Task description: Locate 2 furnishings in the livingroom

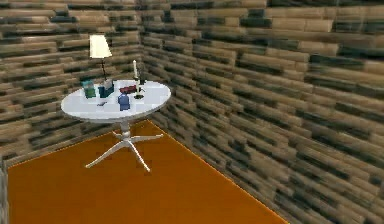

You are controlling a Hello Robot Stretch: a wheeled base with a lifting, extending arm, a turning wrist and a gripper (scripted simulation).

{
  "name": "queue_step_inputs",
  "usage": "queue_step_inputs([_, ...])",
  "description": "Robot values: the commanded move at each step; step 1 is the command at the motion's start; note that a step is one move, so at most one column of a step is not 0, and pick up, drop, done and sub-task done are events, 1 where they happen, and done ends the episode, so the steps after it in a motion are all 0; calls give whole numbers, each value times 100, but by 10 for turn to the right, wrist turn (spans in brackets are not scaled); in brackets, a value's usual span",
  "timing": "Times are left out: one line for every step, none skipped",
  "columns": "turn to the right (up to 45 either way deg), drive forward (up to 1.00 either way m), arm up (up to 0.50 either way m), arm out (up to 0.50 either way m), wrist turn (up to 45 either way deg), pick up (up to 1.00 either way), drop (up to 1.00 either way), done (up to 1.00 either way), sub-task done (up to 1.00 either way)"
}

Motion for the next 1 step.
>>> queue_step_inputs([-360, 0, 0, 0, 0, 0, 0, 0, 0])
